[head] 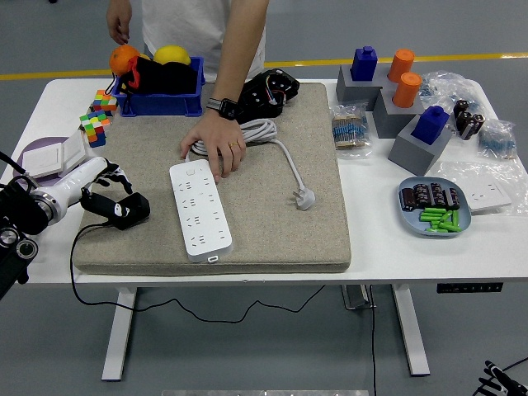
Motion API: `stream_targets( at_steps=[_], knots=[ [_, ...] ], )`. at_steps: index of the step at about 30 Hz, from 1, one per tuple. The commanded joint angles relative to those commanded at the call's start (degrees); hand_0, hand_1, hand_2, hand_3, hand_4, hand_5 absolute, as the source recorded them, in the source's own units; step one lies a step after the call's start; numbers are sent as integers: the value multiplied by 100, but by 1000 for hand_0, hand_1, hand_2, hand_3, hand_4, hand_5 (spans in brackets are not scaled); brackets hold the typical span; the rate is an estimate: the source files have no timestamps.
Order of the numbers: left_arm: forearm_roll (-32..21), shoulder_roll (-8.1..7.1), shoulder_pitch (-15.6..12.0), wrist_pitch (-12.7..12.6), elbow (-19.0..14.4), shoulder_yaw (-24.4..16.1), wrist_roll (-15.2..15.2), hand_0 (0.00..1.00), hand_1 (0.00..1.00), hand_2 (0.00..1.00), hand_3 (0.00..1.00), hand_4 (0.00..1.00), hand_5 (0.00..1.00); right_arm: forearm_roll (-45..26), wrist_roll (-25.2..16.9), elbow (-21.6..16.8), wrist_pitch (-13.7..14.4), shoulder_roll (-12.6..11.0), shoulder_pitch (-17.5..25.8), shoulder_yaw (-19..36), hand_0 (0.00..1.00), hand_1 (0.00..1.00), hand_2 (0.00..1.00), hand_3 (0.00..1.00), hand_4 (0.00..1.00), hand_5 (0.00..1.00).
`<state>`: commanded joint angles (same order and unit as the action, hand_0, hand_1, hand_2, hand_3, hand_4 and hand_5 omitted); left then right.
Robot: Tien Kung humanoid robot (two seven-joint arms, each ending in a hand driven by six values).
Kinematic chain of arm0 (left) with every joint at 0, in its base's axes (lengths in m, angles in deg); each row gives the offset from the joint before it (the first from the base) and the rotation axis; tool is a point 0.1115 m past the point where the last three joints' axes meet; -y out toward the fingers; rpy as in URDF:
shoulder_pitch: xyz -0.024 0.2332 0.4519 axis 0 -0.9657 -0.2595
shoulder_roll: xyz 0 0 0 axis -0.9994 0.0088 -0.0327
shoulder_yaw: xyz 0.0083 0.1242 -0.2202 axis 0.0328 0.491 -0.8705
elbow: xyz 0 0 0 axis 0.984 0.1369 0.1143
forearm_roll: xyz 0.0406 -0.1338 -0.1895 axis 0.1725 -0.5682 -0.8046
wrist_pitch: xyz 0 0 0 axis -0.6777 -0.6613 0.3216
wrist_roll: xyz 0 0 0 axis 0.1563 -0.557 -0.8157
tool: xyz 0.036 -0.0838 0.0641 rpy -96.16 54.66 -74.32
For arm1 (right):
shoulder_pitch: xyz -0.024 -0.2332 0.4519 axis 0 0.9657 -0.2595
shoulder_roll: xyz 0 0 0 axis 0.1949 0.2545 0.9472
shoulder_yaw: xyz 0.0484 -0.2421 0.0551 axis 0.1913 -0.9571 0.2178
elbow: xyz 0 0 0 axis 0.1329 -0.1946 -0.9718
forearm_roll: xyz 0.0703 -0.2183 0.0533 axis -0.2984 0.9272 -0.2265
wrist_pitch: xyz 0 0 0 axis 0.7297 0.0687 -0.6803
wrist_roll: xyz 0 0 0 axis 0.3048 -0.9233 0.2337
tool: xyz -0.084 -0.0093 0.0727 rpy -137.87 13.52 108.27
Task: Press the white button,pick up the black plug,place it near the board,insert it into the board
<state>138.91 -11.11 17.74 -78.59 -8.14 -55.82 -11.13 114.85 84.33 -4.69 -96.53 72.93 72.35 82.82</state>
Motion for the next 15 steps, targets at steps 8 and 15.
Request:
stream_targets(
  at_steps=[8, 15],
  knots=[
    [-20, 1, 21, 47, 166, 85, 75, 762, 816, 673, 312, 971, 2, -13, 1, 3, -1, -7, -2, -43, 775, 604, 620, 620, 722, 465],
    [-68, 11, 48, 22, 263, 181, 52, 758, 814, 681, 343, 956, 2, -17, 0, 6, 0, -16, -1, -78, 775, 604, 620, 620, 722, 465]
  ],
)
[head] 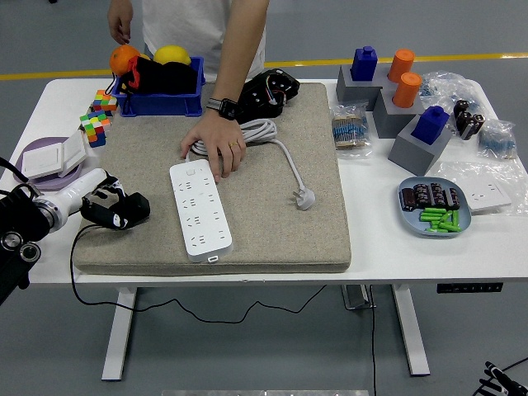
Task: Press the white button,pick up the black plug,place it near the board,insert it into the board
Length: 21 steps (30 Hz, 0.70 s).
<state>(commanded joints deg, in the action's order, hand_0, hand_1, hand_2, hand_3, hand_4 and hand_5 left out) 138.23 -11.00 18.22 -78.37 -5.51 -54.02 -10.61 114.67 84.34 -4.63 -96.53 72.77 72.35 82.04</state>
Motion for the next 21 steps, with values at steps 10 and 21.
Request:
stream_targets(
  at_steps=[10, 21],
  knots=[
    [-39, 50, 54, -165, 33, 101, 66, 745, 793, 666, 362, 966, 2, -8, -2, -1, 7, -4, 9, -18, 775, 604, 620, 620, 722, 465],
    [-135, 86, 72, -150, 73, 128, 289, 587, 560, 479, 395, 792, 2, 4, -3, -2, 6, 0, 32, 2, 774, 604, 620, 620, 722, 465]
  ],
)
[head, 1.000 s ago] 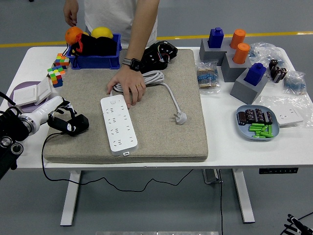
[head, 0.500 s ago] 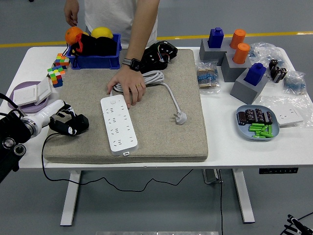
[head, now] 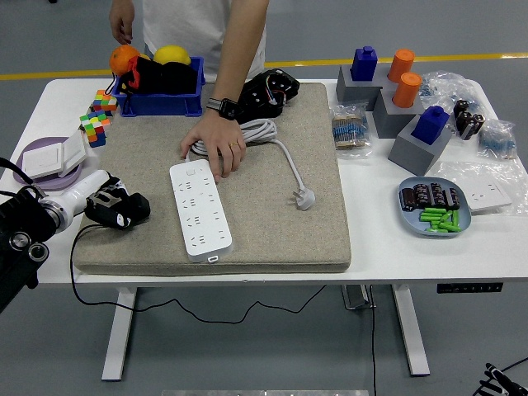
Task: Press the white button,pick up the black plug,place it near the board,insert it into the board
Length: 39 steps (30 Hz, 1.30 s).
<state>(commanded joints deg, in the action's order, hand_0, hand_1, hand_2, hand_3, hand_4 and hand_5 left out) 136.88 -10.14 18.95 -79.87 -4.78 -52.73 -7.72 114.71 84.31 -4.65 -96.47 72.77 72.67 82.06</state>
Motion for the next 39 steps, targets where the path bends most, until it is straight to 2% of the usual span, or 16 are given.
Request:
stream_targets(
  at_steps=[2, 3, 8, 9, 15, 16, 24, 29, 35, 36, 39],
  knots=[
    [-30, 3, 6, 7, 19, -1, 15, 587, 560, 479, 395, 792, 2, -4, -2, -3, 2, -1, -6, -3, 774, 604, 620, 620, 722, 465],
    [-44, 4, 11, 13, 28, 3, 23, 494, 498, 396, 387, 760, 2, -3, -3, -4, 3, 1, -7, 4, 775, 602, 620, 620, 722, 465],
    [-107, 3, 20, -15, 26, 13, -34, 494, 498, 396, 387, 760, 2, 7, -5, 0, 4, 10, -8, 37, 775, 602, 620, 620, 722, 465],
    [-122, 3, 22, -29, 21, 15, -60, 390, 407, 332, 376, 750, 2, 8, -6, 0, 4, 10, -8, 40, 774, 602, 620, 620, 721, 465],
    [-202, -5, 33, -99, -52, -1, -221, 390, 407, 332, 376, 750, 2, 9, -17, -4, 13, 13, -8, 47, 774, 602, 620, 620, 721, 465],
    [-203, -6, 39, -107, -77, -6, -236, 363, 352, 295, 352, 713, 2, 11, -17, -3, 13, 15, -9, 50, 775, 603, 620, 619, 721, 465],
    [-84, -53, 215, -135, -443, 35, -210, 360, 333, 279, 342, 708, 2, 7, -20, -3, 15, 15, -7, 52, 774, 603, 620, 618, 720, 464],
    [-127, -133, 487, -136, -625, 361, -190, 372, 334, 275, 343, 714, 2, 1, -20, -2, 15, 8, -21, 63, 774, 602, 620, 618, 720, 464],
    [-240, -171, 994, -121, -433, 1037, -204, 369, 329, 273, 345, 701, 2, -4, -20, -1, 18, 4, -47, 84, 775, 602, 620, 618, 720, 464],
    [-292, -183, 1172, -122, -364, 1263, -215, 369, 329, 273, 345, 701, 2, -8, -20, -1, 19, -2, -54, 79, 775, 602, 620, 618, 720, 464],
    [-315, -186, 1333, -116, -308, 1485, -205, 369, 329, 273, 345, 701, 2, -13, -19, 0, 20, -6, -60, 76, 775, 602, 620, 618, 720, 464]
  ],
)
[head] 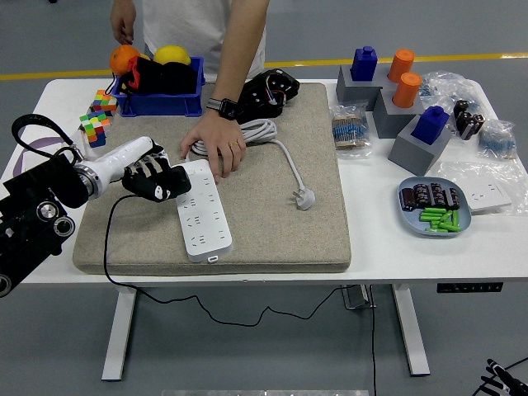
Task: Press the white button,pick up the black plug,place it near the board,insert it into the board
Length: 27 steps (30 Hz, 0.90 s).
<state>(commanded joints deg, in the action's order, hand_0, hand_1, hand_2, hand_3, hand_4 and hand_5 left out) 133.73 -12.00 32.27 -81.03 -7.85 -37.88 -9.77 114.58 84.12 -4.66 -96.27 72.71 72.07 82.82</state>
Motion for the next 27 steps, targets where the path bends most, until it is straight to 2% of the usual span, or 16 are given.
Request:
stream_targets(
  at_steps=[1, 4, 14, 27],
  knots=[
    [-7, 0, 66, 4, 24, 87, 8, 376, 326, 269, 336, 672, 2, 1, 1, 1, 0, -1, -2, 2, 774, 602, 619, 618, 720, 464],
    [-20, 18, 254, 20, 100, 347, 29, 376, 326, 269, 336, 672, 2, 3, 2, 6, -2, -6, -3, 7, 774, 602, 619, 618, 720, 464],
    [24, 16, 538, 51, 80, 844, 119, 368, 323, 266, 328, 663, 2, 2, 2, 15, -10, -17, -13, -18, 774, 602, 620, 618, 720, 464],
    [164, 32, 669, 84, 272, 1066, 163, 355, 319, 264, 328, 664, 2, -21, -2, 15, -9, -39, -18, -85, 773, 602, 620, 618, 719, 464]
  ],
)
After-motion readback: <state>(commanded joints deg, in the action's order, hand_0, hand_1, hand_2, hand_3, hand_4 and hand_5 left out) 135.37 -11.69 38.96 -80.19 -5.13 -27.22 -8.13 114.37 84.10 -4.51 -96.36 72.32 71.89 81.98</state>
